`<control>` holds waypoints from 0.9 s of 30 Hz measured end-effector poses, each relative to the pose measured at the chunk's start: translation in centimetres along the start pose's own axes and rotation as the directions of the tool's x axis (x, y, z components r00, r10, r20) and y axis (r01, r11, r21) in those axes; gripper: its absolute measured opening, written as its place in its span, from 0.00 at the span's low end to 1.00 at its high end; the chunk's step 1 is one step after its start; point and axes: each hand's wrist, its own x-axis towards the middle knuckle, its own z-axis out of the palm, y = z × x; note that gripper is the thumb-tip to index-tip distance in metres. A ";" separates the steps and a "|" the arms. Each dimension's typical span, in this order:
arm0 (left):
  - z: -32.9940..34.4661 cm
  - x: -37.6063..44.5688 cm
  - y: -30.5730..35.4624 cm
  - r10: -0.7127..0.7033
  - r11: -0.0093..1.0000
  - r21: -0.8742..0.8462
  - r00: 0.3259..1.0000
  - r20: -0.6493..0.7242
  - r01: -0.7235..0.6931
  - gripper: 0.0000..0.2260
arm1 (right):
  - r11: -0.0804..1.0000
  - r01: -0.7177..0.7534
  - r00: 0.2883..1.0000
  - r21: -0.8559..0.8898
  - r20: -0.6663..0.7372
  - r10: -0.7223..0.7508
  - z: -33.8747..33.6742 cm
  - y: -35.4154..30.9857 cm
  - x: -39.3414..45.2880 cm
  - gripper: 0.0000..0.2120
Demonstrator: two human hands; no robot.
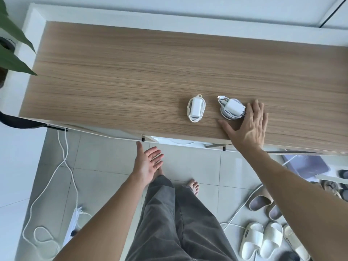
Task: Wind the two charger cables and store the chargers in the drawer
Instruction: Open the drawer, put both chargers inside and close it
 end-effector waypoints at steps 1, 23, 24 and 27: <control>0.3 0.4 0.1 -0.004 0.999 -0.032 1.000 0.005 0.004 0.41 | 1.000 0.005 1.000 -0.023 -0.005 -0.006 0.2 0.1 0.0 0.55; 5.2 8.7 0.2 0.061 0.729 -0.685 0.996 0.067 0.002 0.55 | 0.985 0.040 0.995 -0.166 -0.082 -0.054 1.3 0.5 0.4 0.52; 5.2 8.7 0.2 0.063 0.721 -0.692 0.996 0.069 0.003 0.54 | 0.985 0.041 0.995 -0.167 -0.081 -0.055 1.3 0.4 0.4 0.52; 4.9 8.7 0.5 0.056 0.703 -0.711 0.994 0.090 0.025 0.51 | 0.985 0.043 0.995 -0.167 -0.082 -0.057 1.3 0.4 0.4 0.52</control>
